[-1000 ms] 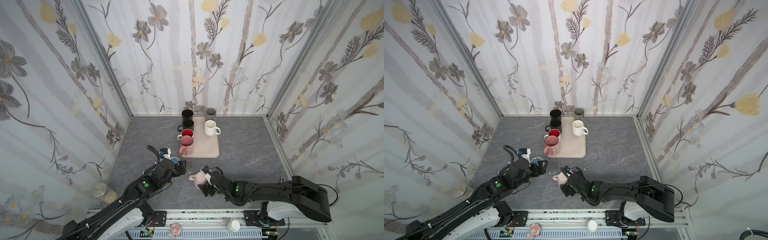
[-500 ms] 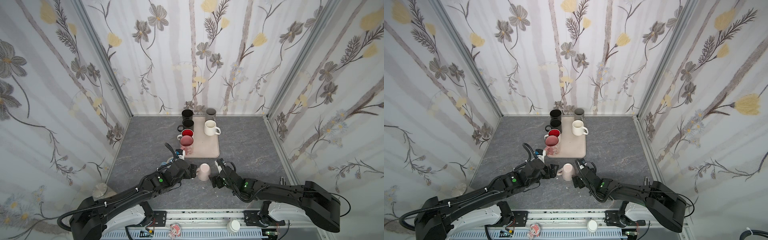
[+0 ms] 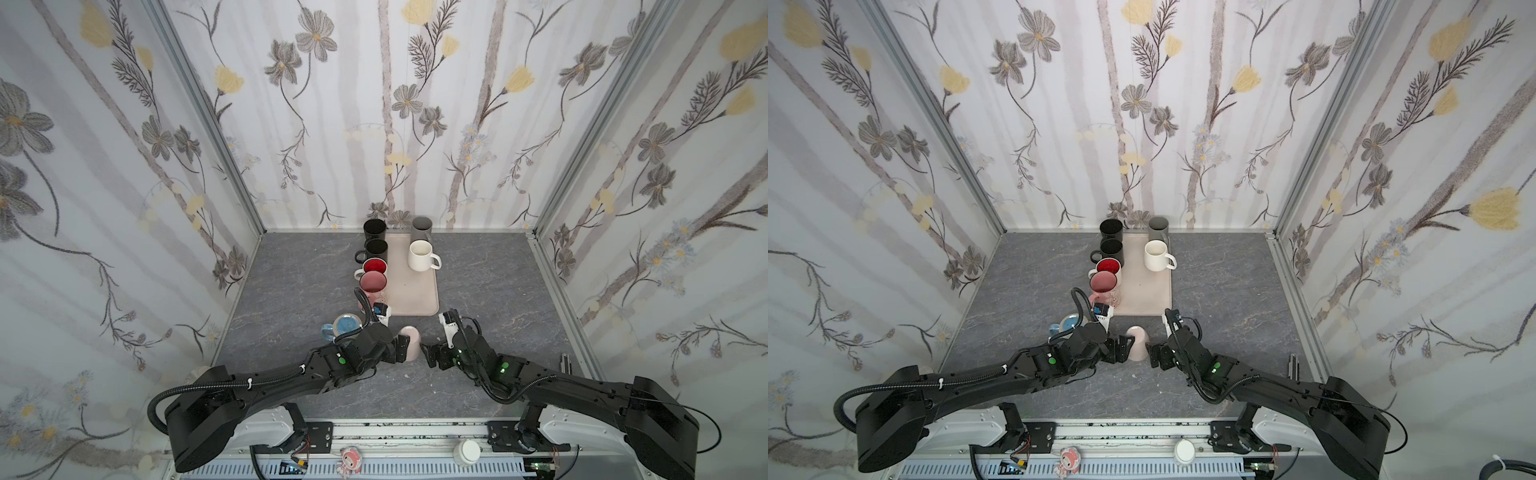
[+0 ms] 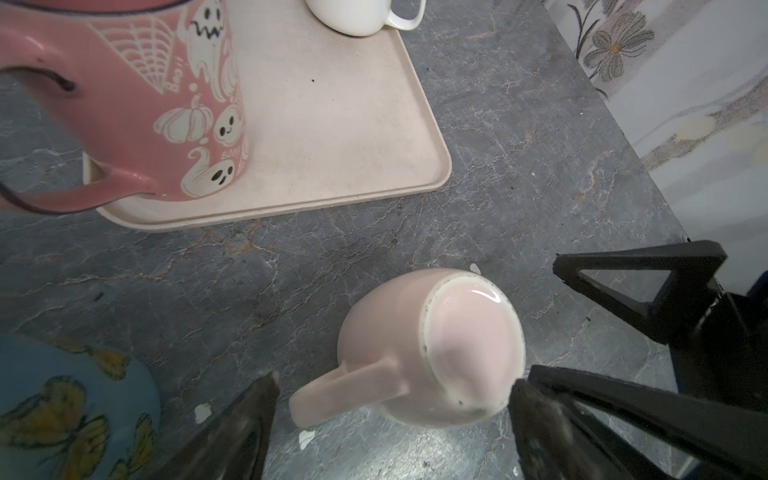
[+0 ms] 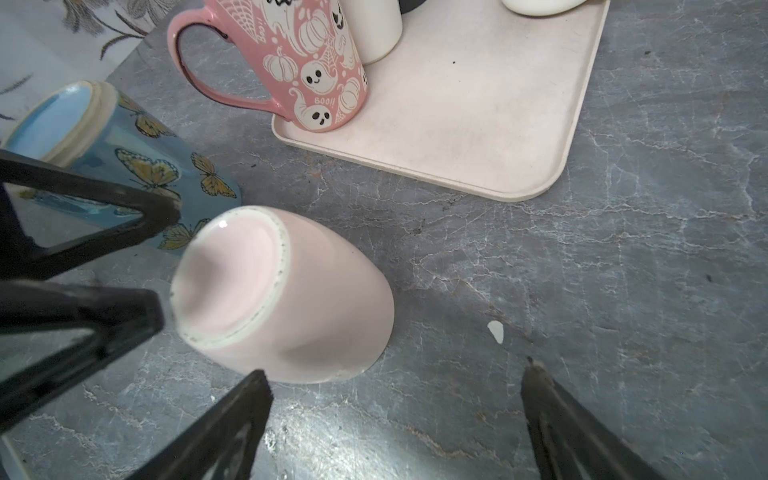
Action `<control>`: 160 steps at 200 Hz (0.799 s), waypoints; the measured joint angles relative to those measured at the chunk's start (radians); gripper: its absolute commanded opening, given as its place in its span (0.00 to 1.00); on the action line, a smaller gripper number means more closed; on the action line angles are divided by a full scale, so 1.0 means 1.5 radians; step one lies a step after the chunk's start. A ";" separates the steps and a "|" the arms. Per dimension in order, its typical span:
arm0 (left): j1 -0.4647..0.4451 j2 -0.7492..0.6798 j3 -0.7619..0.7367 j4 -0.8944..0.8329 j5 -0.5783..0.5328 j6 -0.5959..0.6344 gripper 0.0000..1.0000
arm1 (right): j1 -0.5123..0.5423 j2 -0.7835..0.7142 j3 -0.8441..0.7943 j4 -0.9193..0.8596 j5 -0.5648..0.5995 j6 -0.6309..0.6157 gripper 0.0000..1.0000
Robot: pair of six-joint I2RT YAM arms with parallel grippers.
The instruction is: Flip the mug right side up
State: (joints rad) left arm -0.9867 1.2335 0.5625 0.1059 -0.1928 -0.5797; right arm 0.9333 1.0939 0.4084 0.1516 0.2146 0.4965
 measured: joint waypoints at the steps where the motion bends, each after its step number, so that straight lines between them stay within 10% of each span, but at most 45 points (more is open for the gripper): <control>1: 0.001 0.001 -0.001 0.003 0.002 0.000 0.89 | 0.000 -0.001 0.000 -0.001 0.000 0.000 0.93; 93: 0.011 0.034 -0.041 0.126 0.129 -0.018 0.65 | -0.098 -0.119 0.009 -0.033 0.013 -0.002 0.95; 160: -0.041 -0.063 -0.045 0.045 0.166 -0.039 0.71 | -0.141 -0.113 0.024 -0.041 -0.032 0.000 0.94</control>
State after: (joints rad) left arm -1.0489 1.1393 0.4950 0.1734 0.0566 -0.6376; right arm 0.7212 0.9237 0.4442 0.0898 0.1673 0.4965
